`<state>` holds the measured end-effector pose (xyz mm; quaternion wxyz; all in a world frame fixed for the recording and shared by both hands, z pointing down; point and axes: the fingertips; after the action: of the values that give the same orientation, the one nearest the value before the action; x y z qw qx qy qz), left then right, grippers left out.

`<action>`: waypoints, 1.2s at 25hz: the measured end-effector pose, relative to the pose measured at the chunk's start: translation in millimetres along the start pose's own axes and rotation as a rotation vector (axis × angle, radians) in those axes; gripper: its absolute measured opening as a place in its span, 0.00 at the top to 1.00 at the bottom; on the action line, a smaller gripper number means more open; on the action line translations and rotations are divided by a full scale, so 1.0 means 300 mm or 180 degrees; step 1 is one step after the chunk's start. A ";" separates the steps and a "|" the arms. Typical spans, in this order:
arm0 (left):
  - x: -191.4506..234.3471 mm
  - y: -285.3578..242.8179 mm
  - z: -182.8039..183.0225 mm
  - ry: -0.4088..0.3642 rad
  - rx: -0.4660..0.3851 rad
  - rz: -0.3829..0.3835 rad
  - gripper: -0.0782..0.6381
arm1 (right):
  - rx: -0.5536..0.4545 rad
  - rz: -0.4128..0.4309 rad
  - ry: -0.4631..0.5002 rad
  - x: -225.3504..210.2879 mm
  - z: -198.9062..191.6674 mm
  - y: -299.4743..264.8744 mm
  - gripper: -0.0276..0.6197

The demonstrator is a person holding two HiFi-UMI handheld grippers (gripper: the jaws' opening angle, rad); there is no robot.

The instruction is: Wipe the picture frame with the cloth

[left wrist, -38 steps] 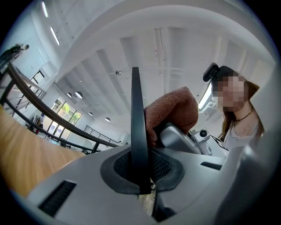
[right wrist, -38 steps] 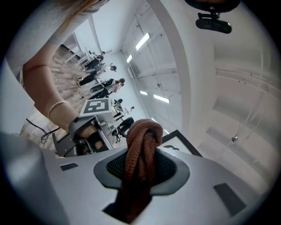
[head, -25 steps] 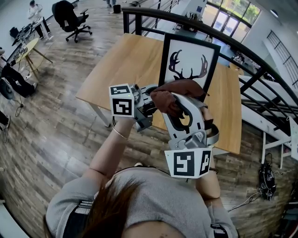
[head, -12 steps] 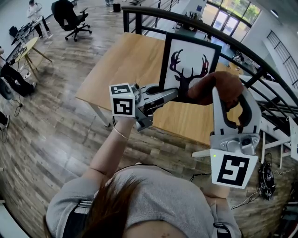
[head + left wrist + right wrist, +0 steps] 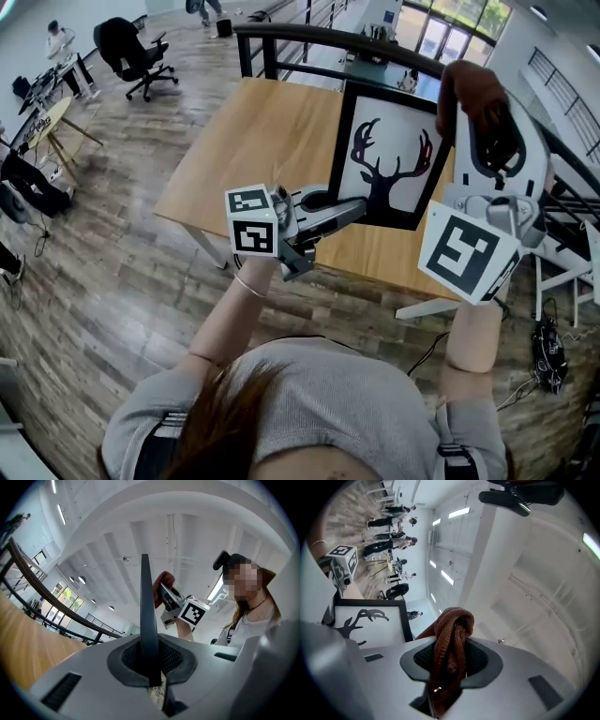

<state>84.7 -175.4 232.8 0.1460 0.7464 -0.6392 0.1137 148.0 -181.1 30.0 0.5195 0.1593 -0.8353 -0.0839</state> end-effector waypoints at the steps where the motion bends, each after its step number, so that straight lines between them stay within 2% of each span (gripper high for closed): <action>1: 0.002 -0.001 -0.001 0.0001 0.0010 -0.0021 0.85 | -0.0019 0.0025 0.0028 0.029 0.011 -0.012 0.75; 9: 0.004 0.003 -0.003 -0.0058 -0.0039 -0.0044 0.85 | -0.0121 0.0369 0.0279 0.226 0.051 -0.010 0.75; 20: -0.006 0.006 0.005 -0.0075 -0.0081 -0.0077 0.85 | -0.0120 0.0585 0.0233 0.313 0.036 0.041 0.75; 30: 0.023 0.006 -0.011 0.0026 -0.0118 -0.0102 0.85 | -0.0005 0.0843 0.0152 0.400 -0.008 0.070 0.75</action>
<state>84.1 -180.9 238.6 0.1642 0.7533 -0.6286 0.1025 97.4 -203.8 138.5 0.5459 0.0493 -0.8363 -0.0115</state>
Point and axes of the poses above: the fingertips, and each gripper's own axes: y backward along the fingers, x to its left, z out of its top, and after that the axes turned 15 degrees about x, right-handed
